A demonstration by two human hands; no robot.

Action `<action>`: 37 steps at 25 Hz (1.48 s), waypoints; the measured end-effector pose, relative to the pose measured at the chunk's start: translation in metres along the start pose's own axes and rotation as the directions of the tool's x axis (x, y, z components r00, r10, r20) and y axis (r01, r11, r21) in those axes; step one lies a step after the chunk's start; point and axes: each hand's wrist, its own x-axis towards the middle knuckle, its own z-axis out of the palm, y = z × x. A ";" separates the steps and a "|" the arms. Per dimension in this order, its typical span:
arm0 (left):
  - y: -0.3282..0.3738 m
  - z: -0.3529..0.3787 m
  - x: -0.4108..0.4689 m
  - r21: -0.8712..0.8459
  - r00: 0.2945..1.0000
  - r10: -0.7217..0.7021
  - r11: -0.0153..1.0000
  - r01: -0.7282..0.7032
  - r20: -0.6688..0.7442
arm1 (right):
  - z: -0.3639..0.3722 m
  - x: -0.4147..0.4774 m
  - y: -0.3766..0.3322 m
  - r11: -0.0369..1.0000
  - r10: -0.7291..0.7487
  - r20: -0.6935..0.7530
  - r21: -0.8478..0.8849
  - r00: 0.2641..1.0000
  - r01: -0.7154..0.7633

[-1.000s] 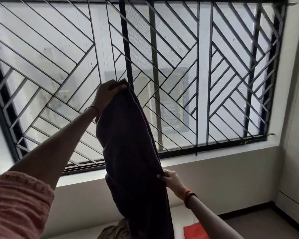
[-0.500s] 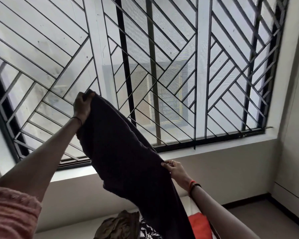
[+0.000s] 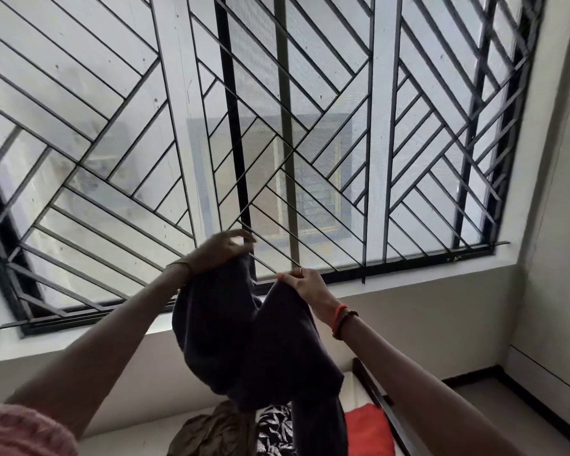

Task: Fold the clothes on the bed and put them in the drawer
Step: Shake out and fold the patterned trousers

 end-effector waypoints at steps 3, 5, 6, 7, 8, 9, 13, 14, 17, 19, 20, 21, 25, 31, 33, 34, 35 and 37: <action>0.030 0.034 0.001 0.111 0.924 0.022 0.991 -0.070 0.381 | 0.003 0.004 -0.010 1.000 -0.022 0.027 -0.015 0.999 0.022; 0.032 0.047 0.004 0.060 0.892 -0.011 0.998 -0.018 0.452 | 0.001 0.005 -0.013 0.999 -0.026 0.028 -0.040 0.999 0.027; 0.030 0.051 0.005 0.002 0.889 -0.019 1.000 0.020 0.457 | 0.000 0.006 -0.012 0.998 -0.028 0.029 -0.048 0.999 0.029; 0.030 0.055 0.006 -0.054 0.890 -0.010 0.998 0.039 0.456 | -0.002 0.006 -0.011 0.998 -0.033 0.034 -0.055 0.999 0.035; 0.030 0.058 0.006 -0.087 0.892 0.009 0.996 0.034 0.452 | -0.005 0.005 -0.011 0.997 -0.042 0.042 -0.066 0.998 0.044; 0.029 0.060 0.007 -0.078 0.891 0.025 0.997 0.011 0.454 | -0.007 0.005 -0.009 0.996 -0.050 0.053 -0.077 0.997 0.054; 0.027 0.049 0.022 0.270 0.881 0.073 0.937 -0.221 0.468 | -0.018 0.002 -0.005 0.996 -0.018 0.147 -0.088 0.989 0.031; 0.030 0.044 0.024 0.389 0.888 0.080 0.879 -0.277 0.453 | -0.019 0.001 -0.005 0.996 0.020 0.194 -0.086 0.981 -0.003; 0.045 0.028 0.025 0.656 0.917 0.166 0.653 -0.378 0.363 | -0.021 0.001 0.000 0.979 0.182 0.376 0.015 0.909 -0.202; 0.043 0.014 0.026 0.732 0.933 0.241 0.579 -0.359 0.267 | -0.026 -0.004 0.003 0.947 0.251 0.419 0.079 0.873 -0.310; 0.040 0.007 0.027 0.757 0.938 0.263 0.559 -0.339 0.226 | -0.030 -0.009 0.005 0.937 0.265 0.432 0.096 0.862 -0.336; 0.036 0.000 0.028 0.774 0.944 0.274 0.551 -0.310 0.184 | -0.035 -0.011 0.011 0.935 0.269 0.444 0.094 0.855 -0.343; 0.030 -0.023 0.032 0.833 0.948 0.316 0.515 -0.202 0.034 | -0.035 -0.010 0.030 0.962 0.262 0.454 -0.054 0.852 -0.267; 0.022 -0.048 0.036 0.825 0.930 0.321 0.563 -0.039 -0.176 | -0.023 0.013 0.057 0.979 0.151 0.257 0.093 0.954 -0.180; 0.020 -0.055 0.036 0.807 0.921 0.311 0.591 0.007 -0.235 | -0.018 0.015 0.065 0.967 0.137 0.151 0.195 0.979 -0.165; 0.021 -0.058 0.037 0.794 0.917 0.305 0.608 0.021 -0.258 | -0.013 0.013 0.068 0.969 0.122 0.117 0.201 0.986 -0.144; 0.024 -0.059 0.039 0.784 0.913 0.302 0.620 0.030 -0.273 | -0.008 0.009 0.069 0.978 0.096 0.101 0.178 0.990 -0.113; 0.031 -0.062 0.043 0.779 0.907 0.300 0.626 0.046 -0.294 | 0.007 0.002 0.068 0.991 0.026 0.096 0.126 0.995 -0.038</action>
